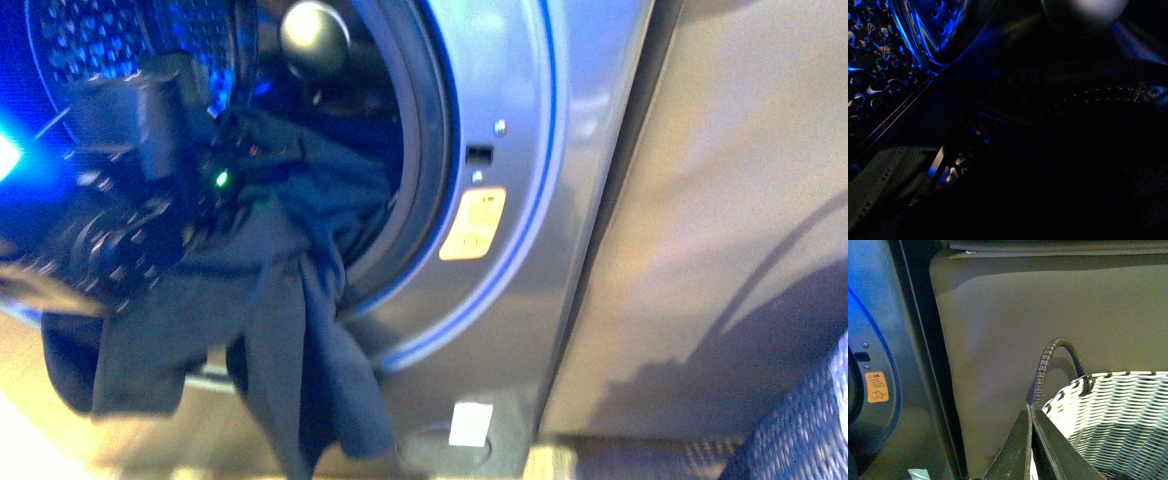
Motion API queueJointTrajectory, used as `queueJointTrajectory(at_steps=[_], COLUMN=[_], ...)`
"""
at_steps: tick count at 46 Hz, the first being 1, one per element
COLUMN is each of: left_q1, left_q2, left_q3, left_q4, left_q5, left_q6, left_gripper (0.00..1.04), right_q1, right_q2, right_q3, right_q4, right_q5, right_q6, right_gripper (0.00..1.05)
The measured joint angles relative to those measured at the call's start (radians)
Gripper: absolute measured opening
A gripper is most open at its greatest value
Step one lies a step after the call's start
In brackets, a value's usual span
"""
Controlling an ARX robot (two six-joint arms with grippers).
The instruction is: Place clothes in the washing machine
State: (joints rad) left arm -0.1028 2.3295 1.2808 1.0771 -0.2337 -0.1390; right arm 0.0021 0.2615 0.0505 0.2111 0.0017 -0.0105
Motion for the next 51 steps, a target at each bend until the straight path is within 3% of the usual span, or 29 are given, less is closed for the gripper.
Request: queueJointTrajectory(at_steps=[17,24,51], left_q1=[-0.026,-0.031,-0.032], left_q2=[0.096,0.116,0.117], left_q3=[0.176,0.24,0.409], left_q4=[-0.021,-0.021,-0.022], left_q5=[-0.01,-0.001,-0.001], left_q6=[0.059,0.117,0.236], left_gripper=[0.08,0.08,0.08], right_q1=[0.0,0.0,0.0], right_q2=[-0.085,-0.235,-0.257], right_q3=[-0.046,-0.045,-0.045], right_q4=[-0.034,-0.202,-0.211], right_q5=[0.0,-0.001,0.0], right_q6=[0.0,0.0,0.0], right_gripper=[0.02,0.02,0.02])
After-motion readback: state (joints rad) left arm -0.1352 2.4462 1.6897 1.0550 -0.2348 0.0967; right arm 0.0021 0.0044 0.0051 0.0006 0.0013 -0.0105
